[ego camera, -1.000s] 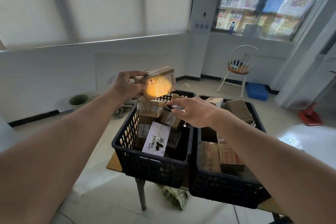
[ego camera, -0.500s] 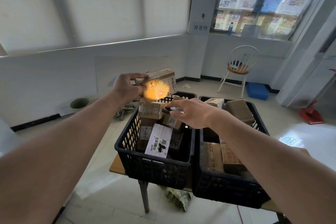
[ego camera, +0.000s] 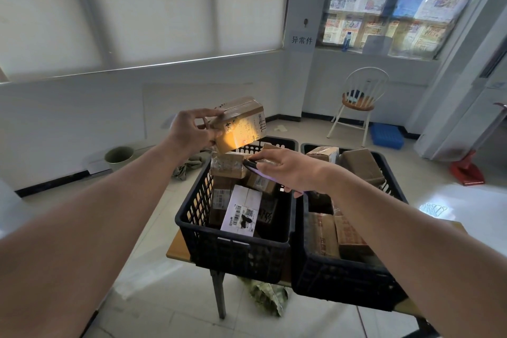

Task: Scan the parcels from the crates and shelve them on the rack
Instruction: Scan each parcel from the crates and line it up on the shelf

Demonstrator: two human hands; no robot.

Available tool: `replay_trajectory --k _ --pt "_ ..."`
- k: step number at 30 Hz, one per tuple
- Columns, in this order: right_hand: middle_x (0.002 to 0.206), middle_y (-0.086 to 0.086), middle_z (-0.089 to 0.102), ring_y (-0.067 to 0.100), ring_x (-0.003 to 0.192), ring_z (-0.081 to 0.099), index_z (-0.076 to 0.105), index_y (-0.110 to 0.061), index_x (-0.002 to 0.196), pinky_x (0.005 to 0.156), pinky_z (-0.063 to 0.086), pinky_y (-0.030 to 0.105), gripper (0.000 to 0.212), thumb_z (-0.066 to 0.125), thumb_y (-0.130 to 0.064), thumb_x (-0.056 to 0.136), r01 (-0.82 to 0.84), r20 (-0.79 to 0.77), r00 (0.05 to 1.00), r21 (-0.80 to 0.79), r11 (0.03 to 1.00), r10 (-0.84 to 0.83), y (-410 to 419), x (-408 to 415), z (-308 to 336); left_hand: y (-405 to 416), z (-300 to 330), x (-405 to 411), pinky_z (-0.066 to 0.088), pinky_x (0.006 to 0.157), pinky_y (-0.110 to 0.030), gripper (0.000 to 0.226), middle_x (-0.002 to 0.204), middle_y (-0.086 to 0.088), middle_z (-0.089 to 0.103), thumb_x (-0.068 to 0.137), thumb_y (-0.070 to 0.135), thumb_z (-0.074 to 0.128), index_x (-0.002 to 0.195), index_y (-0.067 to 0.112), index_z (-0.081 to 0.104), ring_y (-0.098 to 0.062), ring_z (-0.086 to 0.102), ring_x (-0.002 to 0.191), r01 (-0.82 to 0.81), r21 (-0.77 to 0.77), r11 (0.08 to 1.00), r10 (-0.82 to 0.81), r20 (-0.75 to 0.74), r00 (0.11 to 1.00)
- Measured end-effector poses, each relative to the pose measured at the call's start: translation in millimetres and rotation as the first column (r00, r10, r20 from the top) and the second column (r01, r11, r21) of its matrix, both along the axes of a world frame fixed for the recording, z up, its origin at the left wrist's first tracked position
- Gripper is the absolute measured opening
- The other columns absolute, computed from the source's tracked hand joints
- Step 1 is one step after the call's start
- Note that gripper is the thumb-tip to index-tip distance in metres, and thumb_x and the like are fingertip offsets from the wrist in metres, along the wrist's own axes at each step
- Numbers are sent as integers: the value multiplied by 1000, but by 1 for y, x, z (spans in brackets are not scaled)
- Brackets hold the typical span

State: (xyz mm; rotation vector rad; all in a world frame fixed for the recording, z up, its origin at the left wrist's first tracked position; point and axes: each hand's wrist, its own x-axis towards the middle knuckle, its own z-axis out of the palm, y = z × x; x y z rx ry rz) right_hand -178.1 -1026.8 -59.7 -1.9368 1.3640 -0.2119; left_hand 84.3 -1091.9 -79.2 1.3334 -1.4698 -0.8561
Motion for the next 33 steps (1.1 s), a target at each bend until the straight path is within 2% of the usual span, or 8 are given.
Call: replay_trajectory --k 5,7,9,12,17,21,28,33 --pt "129 20 61 25 85 60 49 -41 152 67 60 35 40 46 -41 112 -9 53 999 20 1000 8 1 2 -1 -3 -4 4 66 87 -45 51 154 -8 51 84 -3 82 117 36 78 -31 64 119 -14 5 1000 14 8 1000" --pt "130 20 61 27 85 61 49 -43 151 72 62 43 40 48 -43 111 -1 52 999 21 1000 0 -1 3 -1 -3 -4 3 66 86 -45 51 152 -7 52 84 -4 82 116 36 78 -31 65 118 -13 0 1000 13 1 1000" --pt "117 19 66 24 77 58 49 -44 150 67 61 42 40 49 -44 110 9 42 999 2 1000 -9 -2 3 0 -2 -1 2 67 83 -42 49 146 -3 55 85 -4 81 115 35 77 -31 66 117 -9 -3 1000 9 -15 1000" --pt "96 5 66 12 63 53 49 -41 152 56 51 28 40 46 -43 112 -17 -24 1000 -96 995 15 -2 4 3 -2 2 3 67 81 -38 48 141 1 56 87 -5 79 115 35 77 -29 66 117 -10 3 1000 10 -38 999" --pt "102 -1 67 10 72 58 46 -42 154 71 52 30 42 43 -46 112 -66 -147 989 -214 975 35 -2 9 3 -6 1 5 67 81 -41 51 149 -4 54 87 -8 78 118 33 78 -31 65 119 -20 16 1000 20 -40 999" --pt "125 -1 66 12 88 65 44 -44 155 90 57 38 44 44 -46 112 -137 -273 961 -299 944 53 -2 13 2 -7 2 8 67 82 -43 52 149 -8 55 87 -7 78 124 29 77 -29 68 112 -28 24 999 30 -49 998" --pt "125 1 66 13 87 67 41 -47 156 87 61 39 45 42 -49 111 -193 -391 919 -361 912 39 -9 16 -2 -8 3 13 67 84 -44 51 143 -6 55 89 -5 77 128 27 75 -26 67 110 -32 21 999 33 -24 999" --pt "127 2 65 15 93 66 41 -49 156 92 58 42 45 42 -51 111 -196 -424 906 -381 904 18 -12 18 -3 -14 0 18 67 81 -47 50 146 -11 56 85 -6 81 123 26 78 -35 68 116 -42 42 998 44 -47 998"
